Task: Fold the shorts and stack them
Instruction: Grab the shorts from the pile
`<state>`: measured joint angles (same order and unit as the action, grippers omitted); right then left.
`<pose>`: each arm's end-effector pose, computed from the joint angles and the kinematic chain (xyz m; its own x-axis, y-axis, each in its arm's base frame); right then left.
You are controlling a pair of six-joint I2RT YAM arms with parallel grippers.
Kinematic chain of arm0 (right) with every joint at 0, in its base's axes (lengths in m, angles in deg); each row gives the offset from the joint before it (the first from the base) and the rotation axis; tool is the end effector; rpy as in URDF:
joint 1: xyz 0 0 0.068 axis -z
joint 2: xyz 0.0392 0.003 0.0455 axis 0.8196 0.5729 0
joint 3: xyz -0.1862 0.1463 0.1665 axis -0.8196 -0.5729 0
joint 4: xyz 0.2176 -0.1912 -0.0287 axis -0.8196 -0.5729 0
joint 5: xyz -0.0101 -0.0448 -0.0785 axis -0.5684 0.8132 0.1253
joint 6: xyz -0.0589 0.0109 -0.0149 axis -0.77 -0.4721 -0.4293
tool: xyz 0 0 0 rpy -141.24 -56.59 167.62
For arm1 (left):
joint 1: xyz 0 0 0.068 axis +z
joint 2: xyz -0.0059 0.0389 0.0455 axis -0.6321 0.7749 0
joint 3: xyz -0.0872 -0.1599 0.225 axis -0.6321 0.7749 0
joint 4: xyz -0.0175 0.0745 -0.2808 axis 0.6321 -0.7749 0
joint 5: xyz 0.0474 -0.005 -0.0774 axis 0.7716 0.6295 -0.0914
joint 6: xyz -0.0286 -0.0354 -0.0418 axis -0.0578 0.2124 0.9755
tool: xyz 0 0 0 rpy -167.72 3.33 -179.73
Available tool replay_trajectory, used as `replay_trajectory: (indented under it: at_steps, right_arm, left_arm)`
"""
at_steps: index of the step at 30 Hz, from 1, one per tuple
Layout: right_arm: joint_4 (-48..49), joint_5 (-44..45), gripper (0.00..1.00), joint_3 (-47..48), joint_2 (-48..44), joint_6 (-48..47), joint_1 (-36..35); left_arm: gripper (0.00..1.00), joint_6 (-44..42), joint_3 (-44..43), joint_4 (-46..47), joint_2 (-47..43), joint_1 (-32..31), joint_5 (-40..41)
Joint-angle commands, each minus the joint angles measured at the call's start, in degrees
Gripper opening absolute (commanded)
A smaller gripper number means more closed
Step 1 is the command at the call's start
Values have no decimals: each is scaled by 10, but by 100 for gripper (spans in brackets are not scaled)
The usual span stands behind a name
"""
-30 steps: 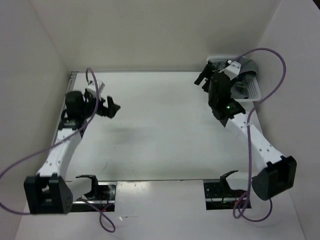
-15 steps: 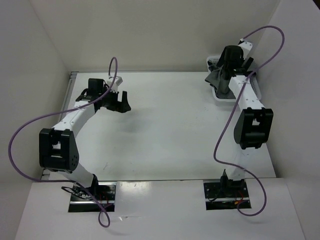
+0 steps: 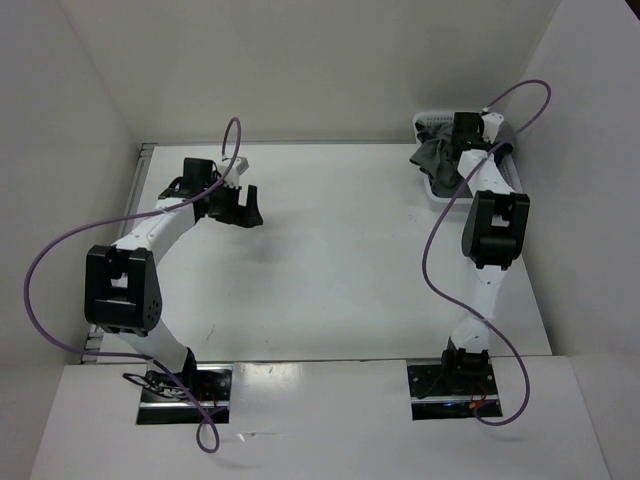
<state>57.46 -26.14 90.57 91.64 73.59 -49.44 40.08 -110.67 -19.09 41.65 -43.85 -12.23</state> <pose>0.5520 -0.0833 0.2290 -0.4996 0.2401 -0.8323 0.6840 0.6989 -0.2090 0.3969 -0.0511 0.2415 -0.7102 0.0536 -0.7020 0.3542 0.8890 -0.2904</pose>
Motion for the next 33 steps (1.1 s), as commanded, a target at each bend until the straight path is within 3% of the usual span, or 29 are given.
replay_trajectory:
  at_steps: [1,5,10,15,17,18,21,22,23,27,29,31,32,33]
  right_arm:
    - [13,34,100,48,11,1,16]
    - [13,-5,99,78,46,-12,28]
    - [25,-90,77,78,58,-23,41]
    - [36,-146,73,78,58,-28,52]
    - [36,-154,59,78,64,-35,52]
    - [36,-162,43,86,70,-35,52]
    - [36,-181,20,92,70,-35,57]
    - [36,-181,5,92,70,-35,57]
    - [36,-187,0,92,70,-35,57]
    - [36,-192,0,86,58,-35,52]
    - [31,-192,0,86,42,-41,45]
    - [39,-192,0,75,25,-42,26]
    - [49,-192,0,63,7,-42,16]
    - [43,-199,0,54,6,-52,6]
  left_arm:
    - [100,-3,-20,7,6,0,5]
    - [100,-3,-20,7,13,0,5]
    - [100,-3,-20,7,18,0,5]
    - [100,-3,-14,2,18,0,-1]
    - [100,-3,-14,2,18,0,-1]
    - [100,-3,-9,2,18,0,-1]
    - [100,-3,-9,2,13,0,-1]
    - [100,-3,-9,2,13,0,-1]
    - [100,-3,-9,-4,7,0,-1]
    - [97,-3,3,-4,2,0,-7]
    - [90,-3,3,-4,-3,0,-7]
    - [73,-3,9,1,-15,0,-7]
    - [55,-3,9,7,-16,0,-7]
    - [48,-3,15,7,-16,0,-7]
